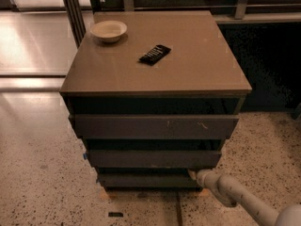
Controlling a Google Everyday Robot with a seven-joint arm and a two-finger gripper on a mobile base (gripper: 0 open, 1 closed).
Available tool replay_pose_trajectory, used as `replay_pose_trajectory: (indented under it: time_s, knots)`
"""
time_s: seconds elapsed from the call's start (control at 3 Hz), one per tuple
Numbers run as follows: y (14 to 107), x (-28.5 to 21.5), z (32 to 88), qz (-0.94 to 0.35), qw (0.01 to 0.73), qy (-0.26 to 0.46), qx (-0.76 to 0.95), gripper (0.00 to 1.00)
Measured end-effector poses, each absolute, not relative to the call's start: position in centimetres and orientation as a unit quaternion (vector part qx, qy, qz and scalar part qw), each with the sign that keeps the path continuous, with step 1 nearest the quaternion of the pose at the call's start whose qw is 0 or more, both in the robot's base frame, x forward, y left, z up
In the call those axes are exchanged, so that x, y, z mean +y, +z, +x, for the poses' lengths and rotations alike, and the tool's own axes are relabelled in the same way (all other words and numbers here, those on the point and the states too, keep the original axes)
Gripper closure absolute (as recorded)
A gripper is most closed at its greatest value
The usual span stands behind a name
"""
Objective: Open bottom drawer
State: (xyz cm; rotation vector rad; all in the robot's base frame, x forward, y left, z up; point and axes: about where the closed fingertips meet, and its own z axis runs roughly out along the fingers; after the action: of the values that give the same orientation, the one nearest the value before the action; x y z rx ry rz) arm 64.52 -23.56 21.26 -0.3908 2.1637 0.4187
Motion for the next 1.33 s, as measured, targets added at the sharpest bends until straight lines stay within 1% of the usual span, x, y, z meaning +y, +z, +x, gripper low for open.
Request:
replay_pose_trajectory:
  time_s: [0.33,1.0,1.33]
  knots:
    - [19.5,-23.9,63.8,-0.141,0.400,0.167,0.890,1.00]
    - [20.0,-24.0,63.6,-0.137,0.394,0.168,0.893,1.00]
    - [20.1,-23.7,62.2,-0.139,0.383,0.190,0.893,1.00]
